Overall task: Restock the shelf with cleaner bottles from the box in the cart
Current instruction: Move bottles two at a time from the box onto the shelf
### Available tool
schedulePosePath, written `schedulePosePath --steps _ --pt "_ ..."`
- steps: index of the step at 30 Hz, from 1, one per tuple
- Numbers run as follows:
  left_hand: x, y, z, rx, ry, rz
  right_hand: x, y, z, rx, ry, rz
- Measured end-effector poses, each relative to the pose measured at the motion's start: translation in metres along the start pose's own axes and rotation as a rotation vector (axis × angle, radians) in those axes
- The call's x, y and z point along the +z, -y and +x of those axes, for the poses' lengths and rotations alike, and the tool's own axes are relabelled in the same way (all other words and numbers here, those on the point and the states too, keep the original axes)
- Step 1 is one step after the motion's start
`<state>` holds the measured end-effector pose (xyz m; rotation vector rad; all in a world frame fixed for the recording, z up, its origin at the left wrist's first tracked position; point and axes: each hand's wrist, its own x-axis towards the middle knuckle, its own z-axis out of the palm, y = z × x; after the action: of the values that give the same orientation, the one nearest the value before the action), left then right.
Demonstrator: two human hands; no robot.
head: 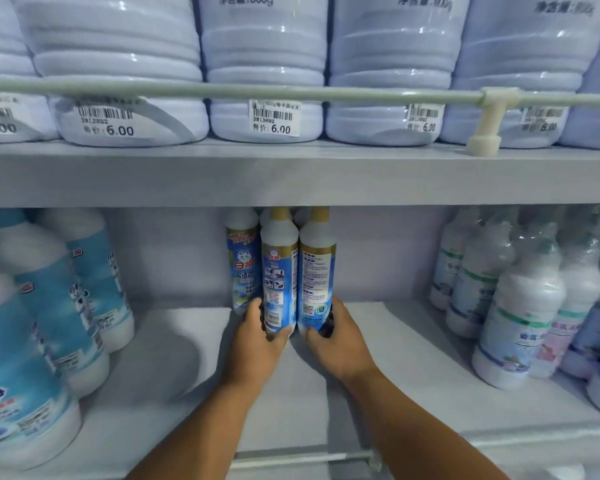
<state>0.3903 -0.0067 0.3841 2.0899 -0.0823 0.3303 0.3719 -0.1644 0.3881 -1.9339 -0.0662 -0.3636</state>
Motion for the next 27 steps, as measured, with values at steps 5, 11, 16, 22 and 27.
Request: schedulePosePath --steps 5,11,16,22,27 --pt "0.006 0.007 0.011 0.026 -0.058 0.084 0.001 -0.011 0.006 0.034 -0.021 0.003" --pt "0.007 0.010 0.007 0.007 -0.050 0.037 -0.001 -0.014 0.006 -0.009 -0.012 -0.045" --pt "0.007 0.008 0.007 0.048 -0.101 0.123 0.001 -0.018 0.008 0.005 -0.045 -0.073" --pt "0.006 0.009 0.007 0.024 -0.113 0.059 0.002 -0.020 0.009 -0.010 -0.034 -0.037" --pt "0.006 0.005 0.004 -0.023 -0.100 0.032 0.004 -0.021 0.009 -0.011 -0.053 -0.075"
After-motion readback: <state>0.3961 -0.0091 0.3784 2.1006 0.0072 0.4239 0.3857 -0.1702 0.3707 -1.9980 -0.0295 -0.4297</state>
